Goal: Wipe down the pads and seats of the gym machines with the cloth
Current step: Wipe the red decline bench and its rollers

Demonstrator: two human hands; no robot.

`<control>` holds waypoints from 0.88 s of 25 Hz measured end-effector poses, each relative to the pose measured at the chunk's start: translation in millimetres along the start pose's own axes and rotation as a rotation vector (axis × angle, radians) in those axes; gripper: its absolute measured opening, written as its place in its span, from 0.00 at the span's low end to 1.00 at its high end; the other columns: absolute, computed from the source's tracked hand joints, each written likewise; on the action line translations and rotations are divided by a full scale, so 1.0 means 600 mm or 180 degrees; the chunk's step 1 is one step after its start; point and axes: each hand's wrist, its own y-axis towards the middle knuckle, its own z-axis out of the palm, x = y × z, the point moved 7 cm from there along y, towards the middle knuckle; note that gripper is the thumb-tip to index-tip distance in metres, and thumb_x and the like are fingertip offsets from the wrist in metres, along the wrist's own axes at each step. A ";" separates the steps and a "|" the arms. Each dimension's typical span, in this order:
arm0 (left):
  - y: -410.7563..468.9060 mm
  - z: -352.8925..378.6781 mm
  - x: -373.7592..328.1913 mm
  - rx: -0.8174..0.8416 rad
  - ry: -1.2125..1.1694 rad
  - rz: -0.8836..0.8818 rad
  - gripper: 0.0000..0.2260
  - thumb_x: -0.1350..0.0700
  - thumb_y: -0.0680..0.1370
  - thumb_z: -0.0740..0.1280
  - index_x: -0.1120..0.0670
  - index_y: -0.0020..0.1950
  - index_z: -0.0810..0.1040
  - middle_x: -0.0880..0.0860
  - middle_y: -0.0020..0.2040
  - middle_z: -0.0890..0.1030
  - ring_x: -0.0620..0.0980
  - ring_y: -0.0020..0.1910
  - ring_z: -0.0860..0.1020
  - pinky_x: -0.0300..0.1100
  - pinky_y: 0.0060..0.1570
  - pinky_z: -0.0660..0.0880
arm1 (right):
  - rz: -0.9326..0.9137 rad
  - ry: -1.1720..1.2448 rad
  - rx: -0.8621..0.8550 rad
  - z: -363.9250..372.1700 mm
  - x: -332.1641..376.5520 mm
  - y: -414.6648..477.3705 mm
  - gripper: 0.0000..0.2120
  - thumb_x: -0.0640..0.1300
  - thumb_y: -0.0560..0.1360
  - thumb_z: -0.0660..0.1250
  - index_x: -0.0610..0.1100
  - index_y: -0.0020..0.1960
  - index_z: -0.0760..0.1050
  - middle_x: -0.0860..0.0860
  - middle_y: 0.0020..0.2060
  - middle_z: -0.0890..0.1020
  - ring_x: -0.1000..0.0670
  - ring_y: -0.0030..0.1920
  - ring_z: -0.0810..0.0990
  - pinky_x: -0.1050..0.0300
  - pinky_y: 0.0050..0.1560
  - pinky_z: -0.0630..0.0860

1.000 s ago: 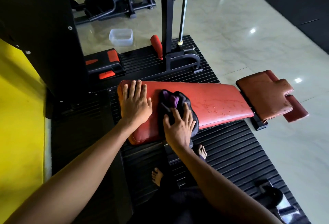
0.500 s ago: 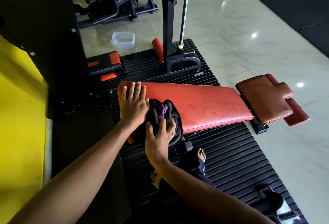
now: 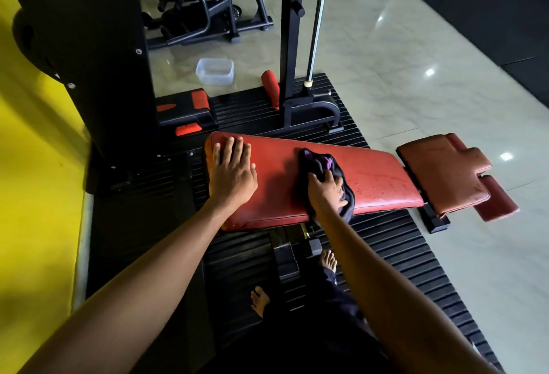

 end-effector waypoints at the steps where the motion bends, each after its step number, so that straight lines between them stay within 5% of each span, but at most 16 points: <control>1: -0.001 0.001 0.001 -0.0011 -0.0018 0.0010 0.25 0.51 0.83 0.59 0.59 0.78 0.66 0.58 0.79 0.64 0.58 0.80 0.57 0.55 0.76 0.38 | -0.0065 -0.0136 0.0075 0.000 0.018 0.011 0.31 0.59 0.80 0.60 0.53 0.80 0.60 0.45 0.79 0.59 0.38 0.78 0.59 0.32 0.77 0.44; 6: -0.003 -0.001 0.001 -0.0081 -0.0054 -0.0005 0.26 0.50 0.80 0.56 0.61 0.74 0.71 0.60 0.76 0.68 0.60 0.78 0.63 0.57 0.76 0.44 | -0.1438 -0.0626 0.0557 0.063 0.143 -0.037 0.31 0.61 0.79 0.60 0.52 0.79 0.63 0.43 0.75 0.65 0.35 0.73 0.66 0.34 0.74 0.59; 9: -0.006 0.004 0.000 -0.0101 0.0075 0.0068 0.26 0.48 0.80 0.57 0.60 0.75 0.70 0.60 0.77 0.67 0.60 0.78 0.61 0.57 0.76 0.43 | -0.2057 -0.0876 0.0828 0.070 0.098 -0.110 0.32 0.64 0.75 0.53 0.54 0.77 0.65 0.45 0.75 0.66 0.39 0.73 0.66 0.36 0.74 0.61; 13: -0.003 0.004 0.001 -0.0297 0.0008 -0.0036 0.27 0.48 0.80 0.52 0.60 0.74 0.71 0.60 0.75 0.69 0.60 0.77 0.63 0.58 0.77 0.47 | -0.1905 -0.1215 0.0540 0.014 -0.011 -0.032 0.32 0.67 0.75 0.49 0.58 0.76 0.63 0.49 0.77 0.65 0.42 0.75 0.65 0.37 0.73 0.64; 17: -0.004 -0.001 -0.002 -0.0403 0.0069 -0.0007 0.28 0.47 0.80 0.50 0.60 0.73 0.72 0.60 0.74 0.70 0.60 0.76 0.65 0.59 0.77 0.50 | -0.1256 -0.1118 0.0175 0.008 0.054 0.092 0.31 0.63 0.80 0.56 0.56 0.81 0.56 0.46 0.78 0.63 0.39 0.75 0.65 0.36 0.74 0.60; 22: -0.007 -0.001 -0.006 -0.0484 0.0108 -0.0064 0.27 0.48 0.79 0.52 0.59 0.72 0.74 0.60 0.74 0.71 0.59 0.76 0.66 0.60 0.76 0.55 | -0.2094 -0.1031 0.0295 0.086 0.169 0.016 0.27 0.61 0.82 0.58 0.49 0.75 0.68 0.45 0.74 0.69 0.40 0.75 0.65 0.36 0.74 0.60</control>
